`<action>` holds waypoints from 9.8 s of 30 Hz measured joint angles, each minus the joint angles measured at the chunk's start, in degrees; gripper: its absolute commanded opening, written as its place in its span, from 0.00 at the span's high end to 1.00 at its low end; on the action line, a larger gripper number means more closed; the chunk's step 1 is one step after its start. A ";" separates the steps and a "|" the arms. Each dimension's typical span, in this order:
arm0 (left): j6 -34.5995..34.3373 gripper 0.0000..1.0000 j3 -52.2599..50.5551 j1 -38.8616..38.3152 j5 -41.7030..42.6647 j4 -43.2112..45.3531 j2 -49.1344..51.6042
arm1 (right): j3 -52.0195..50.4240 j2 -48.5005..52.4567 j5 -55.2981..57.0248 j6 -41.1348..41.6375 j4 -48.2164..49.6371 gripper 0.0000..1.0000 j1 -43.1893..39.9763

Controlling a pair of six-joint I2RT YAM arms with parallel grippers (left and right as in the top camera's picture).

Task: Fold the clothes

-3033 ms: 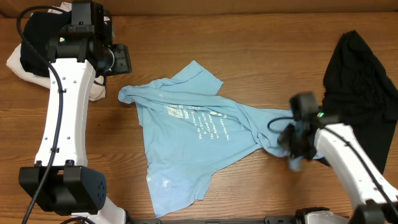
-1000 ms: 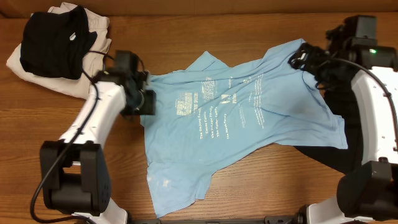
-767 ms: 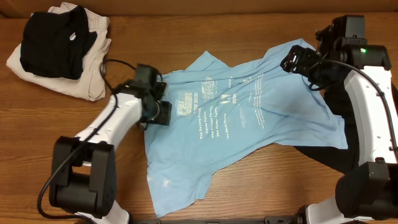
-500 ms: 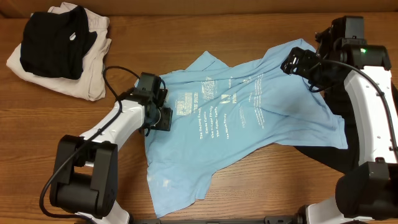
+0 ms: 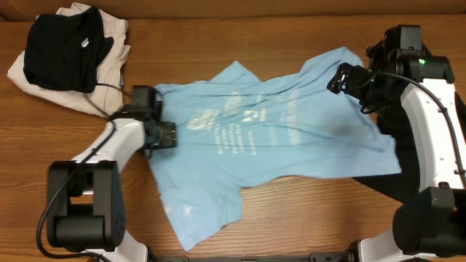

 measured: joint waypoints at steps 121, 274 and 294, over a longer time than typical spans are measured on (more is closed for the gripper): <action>-18.18 0.96 14.84 -1.60 -9.49 -40.02 -29.31 | -40.79 -8.66 13.46 18.01 10.69 0.96 1.14; -15.19 0.96 11.56 -0.17 -10.40 -40.09 -15.80 | -25.70 -5.31 0.98 -2.56 6.99 0.95 -3.02; -14.95 0.96 11.85 0.17 -16.57 -16.39 -1.33 | -26.01 3.13 1.07 -0.02 20.63 0.85 -2.01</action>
